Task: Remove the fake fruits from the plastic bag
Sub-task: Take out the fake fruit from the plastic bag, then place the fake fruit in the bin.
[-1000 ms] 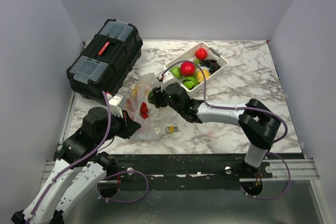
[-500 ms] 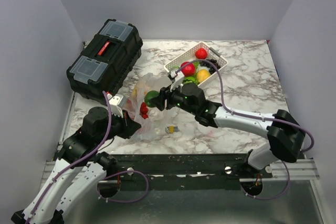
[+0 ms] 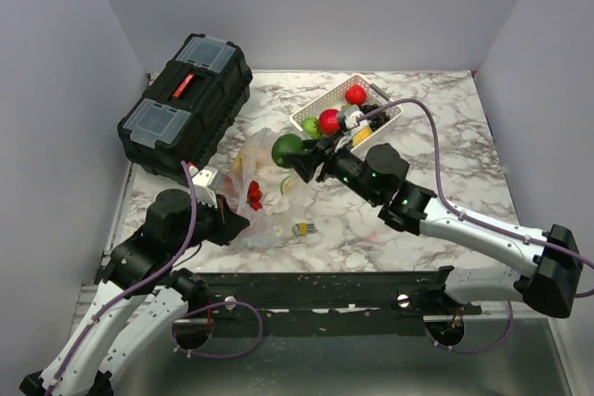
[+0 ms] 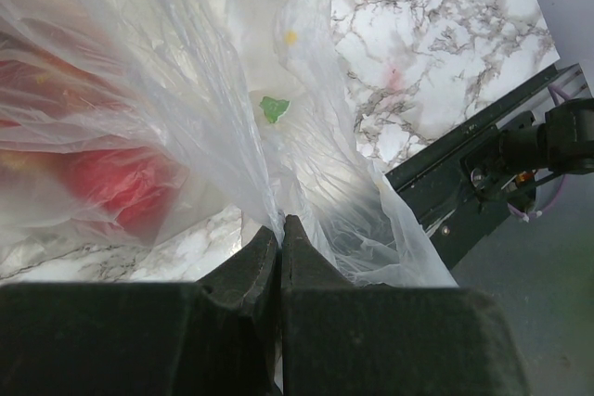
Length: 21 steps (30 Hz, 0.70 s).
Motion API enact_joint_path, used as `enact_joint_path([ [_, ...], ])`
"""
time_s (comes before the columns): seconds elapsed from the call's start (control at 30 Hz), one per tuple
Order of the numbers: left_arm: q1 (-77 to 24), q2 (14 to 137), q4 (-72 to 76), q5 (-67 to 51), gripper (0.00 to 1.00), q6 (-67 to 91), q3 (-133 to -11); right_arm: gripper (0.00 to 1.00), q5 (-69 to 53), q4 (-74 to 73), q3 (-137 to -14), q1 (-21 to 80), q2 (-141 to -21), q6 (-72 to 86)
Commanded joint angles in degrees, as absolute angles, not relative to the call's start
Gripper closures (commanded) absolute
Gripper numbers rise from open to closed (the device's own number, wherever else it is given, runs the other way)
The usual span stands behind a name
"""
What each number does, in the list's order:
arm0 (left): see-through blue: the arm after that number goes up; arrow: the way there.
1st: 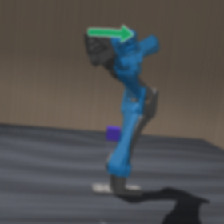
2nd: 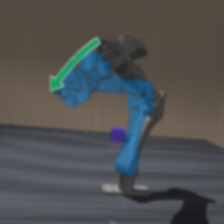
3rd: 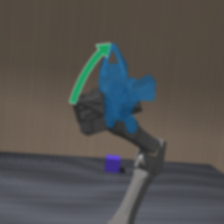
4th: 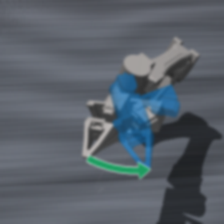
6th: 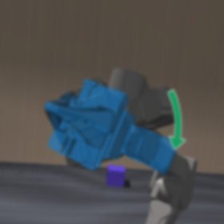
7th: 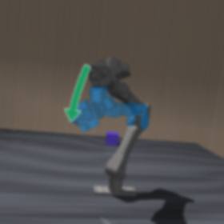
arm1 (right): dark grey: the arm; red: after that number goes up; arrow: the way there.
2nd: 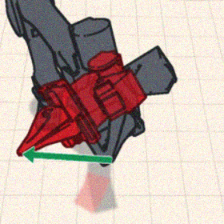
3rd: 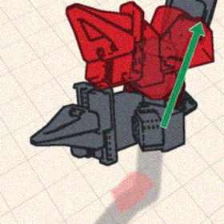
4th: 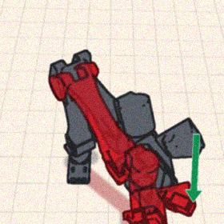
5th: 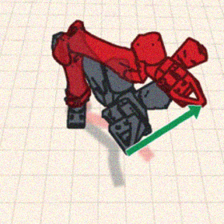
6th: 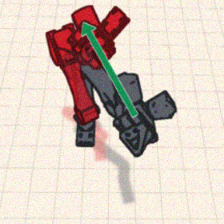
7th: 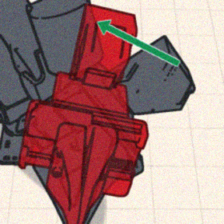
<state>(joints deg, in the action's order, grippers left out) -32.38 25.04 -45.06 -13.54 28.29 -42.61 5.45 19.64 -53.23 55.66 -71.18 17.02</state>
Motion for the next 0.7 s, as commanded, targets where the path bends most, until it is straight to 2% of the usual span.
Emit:
enact_joint_path([
  [0.0,-32.7,24.5,-44.2,-13.4,1.00,27.7,-42.2,0.96,16.8,18.1,-52.3,54.3,-67.9,11.2],
  [0.17,-32.6,24.3,-44.1,-13.1,1.00,27.7,-42.1,0.96,18.3,18.0,-50.9,46.5,-67.0,12.8],
  [0.3,-32.7,24.2,-44.1,-13.1,1.00,27.7,-42.1,0.96,14.2,17.6,-50.8,35.6,-69.7,18.2],
  [0.5,-32.7,24.2,-44.2,-13.0,1.00,27.7,-42.1,0.99,11.3,13.0,-57.7,25.2,-82.7,23.7],
  [0.67,-32.8,23.6,-44.1,-12.6,1.00,27.8,-42.1,0.99,16.1,8.9,-65.9,23.6,-94.7,20.9],
])
